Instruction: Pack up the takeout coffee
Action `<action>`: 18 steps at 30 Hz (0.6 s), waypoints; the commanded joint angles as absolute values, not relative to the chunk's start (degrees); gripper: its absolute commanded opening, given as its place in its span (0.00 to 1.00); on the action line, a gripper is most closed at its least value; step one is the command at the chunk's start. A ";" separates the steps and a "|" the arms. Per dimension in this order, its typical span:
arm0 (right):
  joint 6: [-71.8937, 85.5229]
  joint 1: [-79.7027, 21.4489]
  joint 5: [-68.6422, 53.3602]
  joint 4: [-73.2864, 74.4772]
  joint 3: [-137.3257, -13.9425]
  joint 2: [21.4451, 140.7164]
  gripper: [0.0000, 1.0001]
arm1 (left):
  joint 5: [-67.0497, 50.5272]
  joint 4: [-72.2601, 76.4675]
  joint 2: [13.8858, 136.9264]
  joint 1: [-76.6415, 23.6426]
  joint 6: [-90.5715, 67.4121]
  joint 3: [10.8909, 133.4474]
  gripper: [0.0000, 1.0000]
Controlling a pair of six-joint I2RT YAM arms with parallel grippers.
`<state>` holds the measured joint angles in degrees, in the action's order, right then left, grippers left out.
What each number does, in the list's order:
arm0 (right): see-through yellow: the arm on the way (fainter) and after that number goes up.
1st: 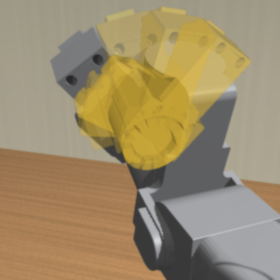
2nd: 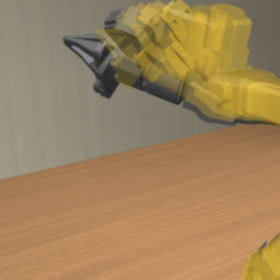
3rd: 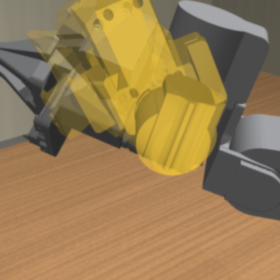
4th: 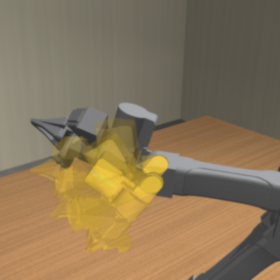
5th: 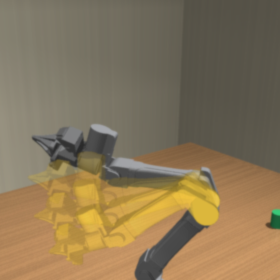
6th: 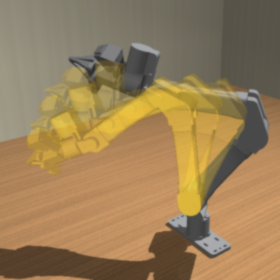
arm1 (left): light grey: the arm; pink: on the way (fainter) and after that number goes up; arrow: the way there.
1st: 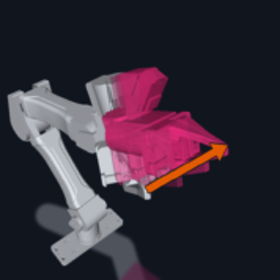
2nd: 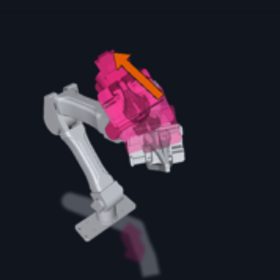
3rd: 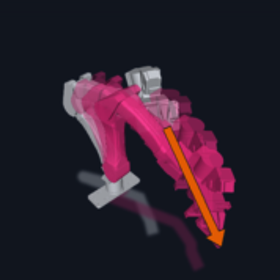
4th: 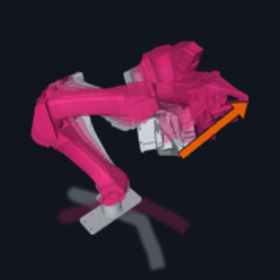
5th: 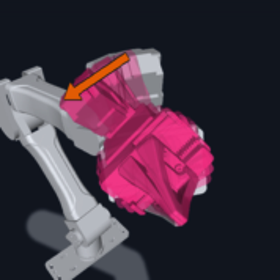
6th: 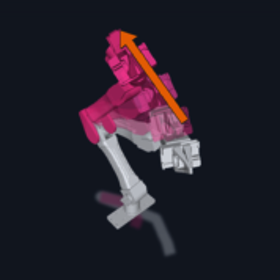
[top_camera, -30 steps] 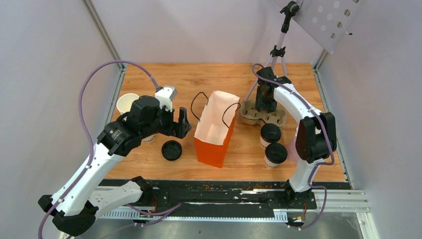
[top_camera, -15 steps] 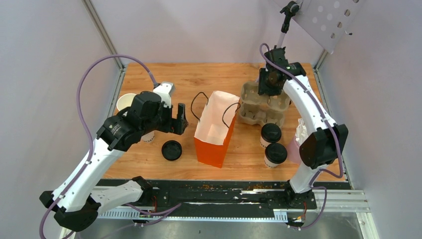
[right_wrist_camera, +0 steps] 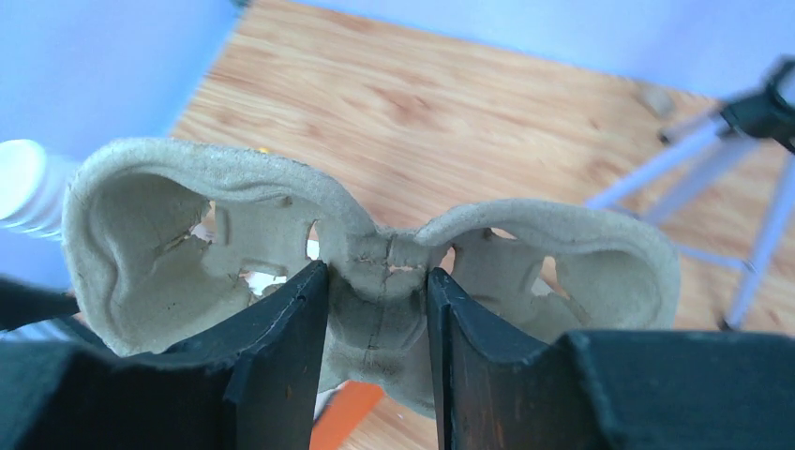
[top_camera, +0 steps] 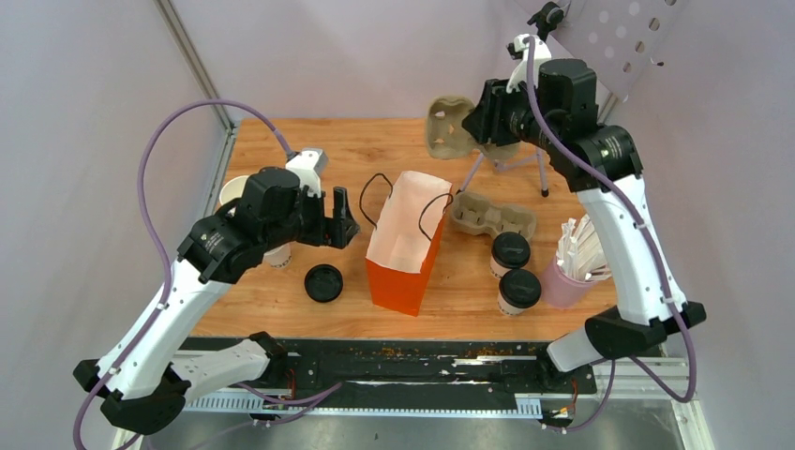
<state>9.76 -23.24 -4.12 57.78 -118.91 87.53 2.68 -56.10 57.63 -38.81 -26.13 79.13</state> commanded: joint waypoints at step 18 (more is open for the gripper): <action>7.07 -32.04 -27.27 29.80 -94.80 78.50 0.43 | -2.88 -44.90 57.38 -33.09 -32.43 78.27 0.72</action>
